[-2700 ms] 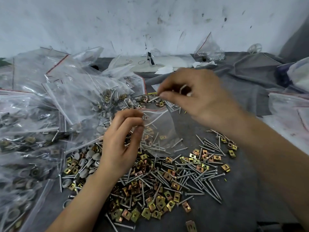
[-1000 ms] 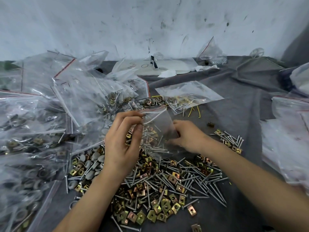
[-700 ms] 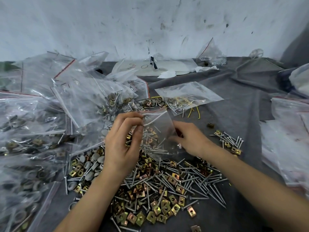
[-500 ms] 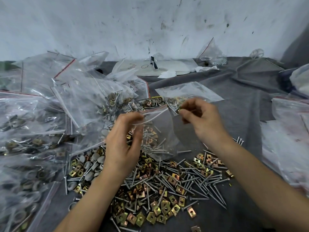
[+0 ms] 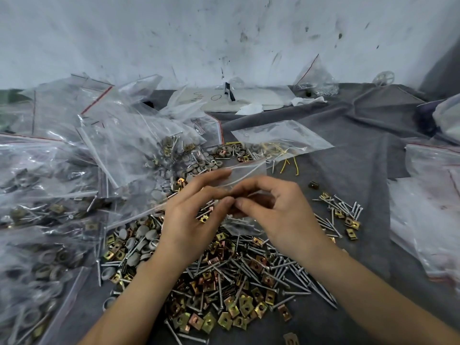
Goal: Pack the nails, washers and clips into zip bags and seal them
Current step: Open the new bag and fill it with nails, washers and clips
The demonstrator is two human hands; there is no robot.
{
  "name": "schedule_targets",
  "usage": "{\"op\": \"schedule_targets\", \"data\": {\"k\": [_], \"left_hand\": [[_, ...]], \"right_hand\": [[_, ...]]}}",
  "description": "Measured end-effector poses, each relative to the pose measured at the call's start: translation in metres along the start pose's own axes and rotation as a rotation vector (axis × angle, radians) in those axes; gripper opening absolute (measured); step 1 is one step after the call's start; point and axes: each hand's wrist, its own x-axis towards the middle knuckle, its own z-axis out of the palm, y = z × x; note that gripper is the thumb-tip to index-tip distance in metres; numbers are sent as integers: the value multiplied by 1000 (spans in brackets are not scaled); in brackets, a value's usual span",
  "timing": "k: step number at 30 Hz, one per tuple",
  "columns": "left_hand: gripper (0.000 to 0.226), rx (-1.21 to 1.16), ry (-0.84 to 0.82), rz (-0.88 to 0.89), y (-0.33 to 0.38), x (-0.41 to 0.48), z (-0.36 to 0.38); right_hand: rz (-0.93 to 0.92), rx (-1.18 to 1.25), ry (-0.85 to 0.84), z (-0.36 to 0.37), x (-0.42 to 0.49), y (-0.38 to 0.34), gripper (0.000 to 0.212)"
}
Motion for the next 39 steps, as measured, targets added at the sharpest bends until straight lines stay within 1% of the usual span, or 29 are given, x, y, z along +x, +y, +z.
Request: {"op": "schedule_targets", "data": {"k": [5, 12, 16, 19, 24, 26, 29, 32, 33, 36, 38, 39], "left_hand": [[22, -76, -42, -47, 0, -1, 0], [18, -109, -65, -104, -1, 1, 2], [15, -87, -58, -95, -1, 2, 0], [12, -53, -76, -71, 0, 2, 0], [15, -1, -91, -41, -1, 1, -2], [14, 9, -93, 14, -1, 1, -2], [16, 20, -108, 72, -2, 1, 0], [15, 32, -103, 106, -1, 1, -1], [16, 35, -102, 118, -1, 1, -1], [15, 33, -107, 134, 0, 1, -1], [15, 29, -110, 132, 0, 1, -1], [15, 27, -107, 129, 1, 1, -1]], "right_hand": [[-31, 43, 63, 1, 1, 0, 28], [-61, 24, 53, 3, 2, -2, 26], [-66, 42, 64, 1, 2, -2, 24], [-107, -25, 91, -2, 3, -4, 23], [-143, -88, 165, -24, 15, -15, 29], [-215, -211, 182, -31, 19, -20, 29], [-342, -500, 139, -31, 23, -23, 23], [-428, -706, 86, -30, 27, -25, 15], [-457, -737, 91, -30, 27, -26, 13], [-510, -726, 125, -28, 27, -30, 10], [-488, -750, 76, -28, 28, -33, 10], [-470, -794, 17, -30, 29, -34, 10]]}}
